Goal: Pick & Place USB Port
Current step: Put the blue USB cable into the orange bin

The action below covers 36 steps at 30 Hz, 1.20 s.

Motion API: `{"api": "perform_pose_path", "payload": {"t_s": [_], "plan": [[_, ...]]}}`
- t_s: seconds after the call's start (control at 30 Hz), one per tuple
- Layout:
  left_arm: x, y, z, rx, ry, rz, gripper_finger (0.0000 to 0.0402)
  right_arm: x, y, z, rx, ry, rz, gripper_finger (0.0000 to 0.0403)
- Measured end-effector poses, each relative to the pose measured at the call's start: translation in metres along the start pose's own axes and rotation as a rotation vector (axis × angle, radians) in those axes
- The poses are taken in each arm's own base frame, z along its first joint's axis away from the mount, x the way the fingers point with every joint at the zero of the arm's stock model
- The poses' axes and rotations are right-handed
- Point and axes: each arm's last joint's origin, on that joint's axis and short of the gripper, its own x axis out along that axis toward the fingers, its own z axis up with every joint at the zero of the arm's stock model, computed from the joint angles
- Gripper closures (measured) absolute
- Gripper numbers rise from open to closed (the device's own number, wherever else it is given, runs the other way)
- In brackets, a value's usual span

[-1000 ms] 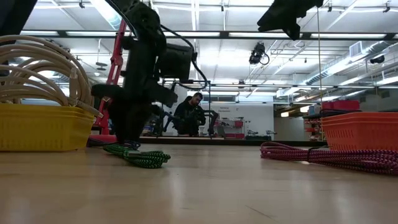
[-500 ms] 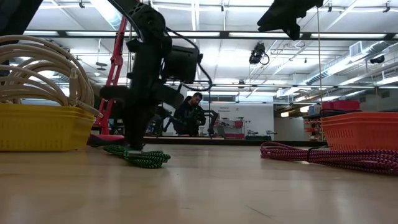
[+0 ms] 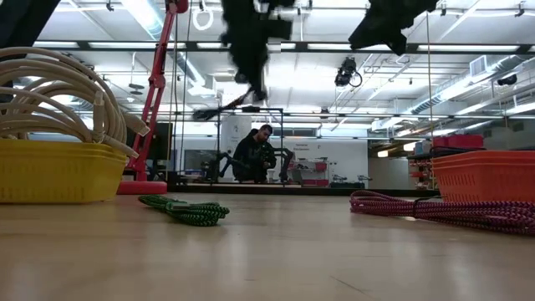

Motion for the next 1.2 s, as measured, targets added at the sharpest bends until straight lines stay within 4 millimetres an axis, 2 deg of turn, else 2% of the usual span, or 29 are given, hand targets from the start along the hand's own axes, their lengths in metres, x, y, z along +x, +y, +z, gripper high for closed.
{"api": "perform_pose_path", "payload": {"t_s": [0.1, 0.23, 0.4, 0.47, 0.6, 0.67, 0.77, 0.83, 1.0, 1.2], "plan": [[-0.056, 0.027, 0.013, -0.103, -0.192, 0.070, 0.0385, 0.000, -0.002, -0.002, -0.003, 0.013, -0.039, 0.0321], [-0.133, 0.053, 0.014, -0.217, -0.475, 0.148, 0.0385, 0.000, -0.002, -0.002, -0.010, 0.009, -0.049, 0.0321], [-0.193, 0.062, -0.007, -0.355, -0.913, 0.119, 0.0385, 0.000, -0.001, 0.002, -0.016, -0.032, -0.038, 0.0321], [-0.202, 0.062, -0.015, -0.379, -0.989, 0.081, 0.0385, 0.000, 0.000, 0.006, -0.018, -0.071, -0.028, 0.0321], [-0.200, 0.062, -0.015, -0.390, -1.063, 0.032, 0.0385, -0.001, 0.003, 0.016, -0.036, -0.172, 0.001, 0.0321], [-0.187, 0.060, -0.012, -0.383, -1.065, -0.018, 0.0385, -0.002, 0.004, 0.020, -0.044, -0.217, 0.012, 0.0321], [-0.153, 0.057, -0.006, -0.418, -1.010, -0.076, 0.0385, -0.003, 0.006, 0.024, -0.049, -0.260, 0.031, 0.0321], [-0.136, 0.056, 0.001, -0.411, -1.068, -0.129, 0.0385, -0.003, 0.006, 0.025, -0.052, -0.265, 0.053, 0.0321], [-0.135, 0.063, 0.007, -0.417, -1.302, -0.131, 0.0385, -0.003, 0.007, 0.025, -0.064, -0.259, 0.081, 0.0321], [-0.126, 0.064, 0.009, -0.452, -1.344, -0.201, 0.0385, -0.004, 0.008, 0.027, -0.077, -0.284, 0.085, 0.0321]]}}
